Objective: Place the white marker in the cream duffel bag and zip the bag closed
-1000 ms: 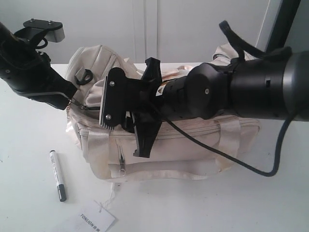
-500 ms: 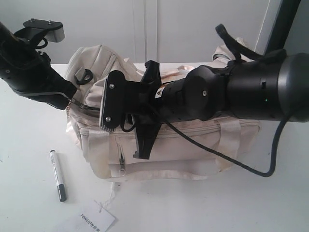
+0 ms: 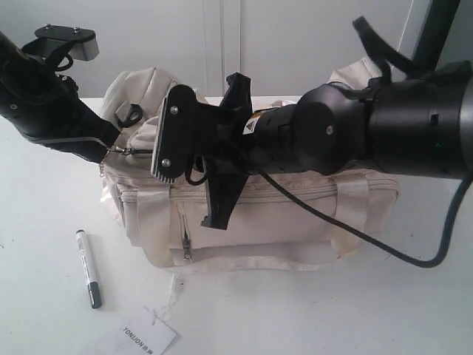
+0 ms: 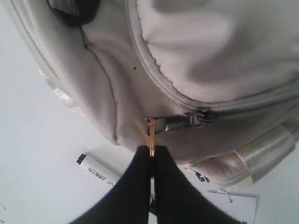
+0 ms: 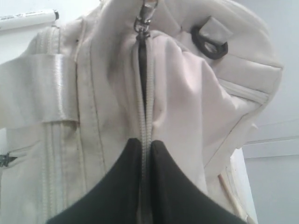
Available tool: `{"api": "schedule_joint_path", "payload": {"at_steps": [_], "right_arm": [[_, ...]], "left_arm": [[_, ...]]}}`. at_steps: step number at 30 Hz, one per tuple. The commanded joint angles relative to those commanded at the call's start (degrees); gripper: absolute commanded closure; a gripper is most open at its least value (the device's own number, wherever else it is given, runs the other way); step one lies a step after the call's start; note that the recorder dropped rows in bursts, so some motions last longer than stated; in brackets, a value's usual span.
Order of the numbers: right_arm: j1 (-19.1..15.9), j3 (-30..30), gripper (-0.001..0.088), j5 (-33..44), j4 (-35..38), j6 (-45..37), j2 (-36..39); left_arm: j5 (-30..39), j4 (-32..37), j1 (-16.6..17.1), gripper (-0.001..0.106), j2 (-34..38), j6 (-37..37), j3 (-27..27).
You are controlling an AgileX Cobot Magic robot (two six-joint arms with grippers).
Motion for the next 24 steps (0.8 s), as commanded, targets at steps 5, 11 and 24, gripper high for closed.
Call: {"api": "schedule_joint_path", "payload": {"at_steps": [5, 11, 24], "right_arm": [[0.00, 0.00, 0.0842, 1.46, 0.00, 4.04, -0.76], [0.00, 0.00, 0.0842, 3.15, 0.00, 7.92, -0.76], [0.00, 0.00, 0.0842, 6.77, 0.00, 8.98, -0.76]], "left_arm": [[-0.13, 0.00, 0.00, 0.105, 0.00, 0.00, 0.00], [-1.81, 0.00, 0.00, 0.105, 0.00, 0.11, 0.00], [-8.82, 0.64, 0.00, 0.105, 2.14, 4.86, 0.11]]}}
